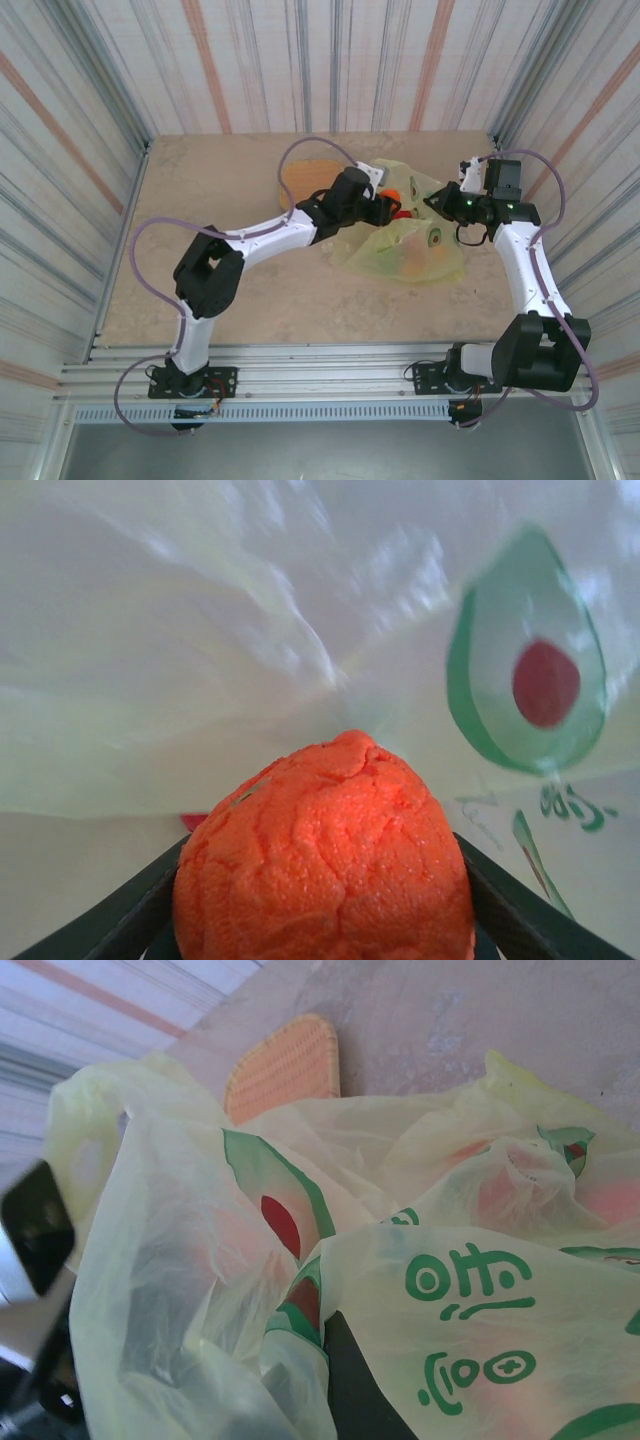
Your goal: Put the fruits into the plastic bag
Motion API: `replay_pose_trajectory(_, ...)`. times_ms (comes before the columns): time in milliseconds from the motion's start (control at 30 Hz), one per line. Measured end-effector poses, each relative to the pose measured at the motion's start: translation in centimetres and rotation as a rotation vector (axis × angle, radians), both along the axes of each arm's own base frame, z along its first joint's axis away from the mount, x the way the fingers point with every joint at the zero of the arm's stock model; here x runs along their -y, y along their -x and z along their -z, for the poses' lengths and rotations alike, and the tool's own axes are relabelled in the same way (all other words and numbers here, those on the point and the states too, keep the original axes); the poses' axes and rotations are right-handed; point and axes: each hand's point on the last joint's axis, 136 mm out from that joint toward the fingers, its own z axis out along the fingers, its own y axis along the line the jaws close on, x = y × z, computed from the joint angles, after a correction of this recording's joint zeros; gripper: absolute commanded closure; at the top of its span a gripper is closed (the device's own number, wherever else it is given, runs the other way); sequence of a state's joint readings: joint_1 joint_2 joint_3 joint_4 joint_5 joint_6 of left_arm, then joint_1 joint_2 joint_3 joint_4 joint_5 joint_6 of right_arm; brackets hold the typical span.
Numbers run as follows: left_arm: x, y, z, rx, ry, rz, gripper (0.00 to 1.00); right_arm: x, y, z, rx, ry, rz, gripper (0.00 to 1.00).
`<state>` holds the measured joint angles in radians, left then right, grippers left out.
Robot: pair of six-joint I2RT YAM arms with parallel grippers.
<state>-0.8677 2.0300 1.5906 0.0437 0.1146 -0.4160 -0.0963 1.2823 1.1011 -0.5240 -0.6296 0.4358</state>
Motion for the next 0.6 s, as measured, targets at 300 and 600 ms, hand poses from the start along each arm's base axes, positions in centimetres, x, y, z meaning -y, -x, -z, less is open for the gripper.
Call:
replay_pose_trajectory(300, 5.4, 6.1, 1.3, -0.033, 0.01, 0.174, 0.33, 0.5, 0.5, -1.1, 0.037, 0.004, 0.017, 0.98)
replay_pose_trajectory(600, 7.8, 5.9, 3.2, -0.087, 0.036, 0.221, 0.27, 0.9, 1.5, -1.1, 0.048, 0.008, 0.034, 0.98)
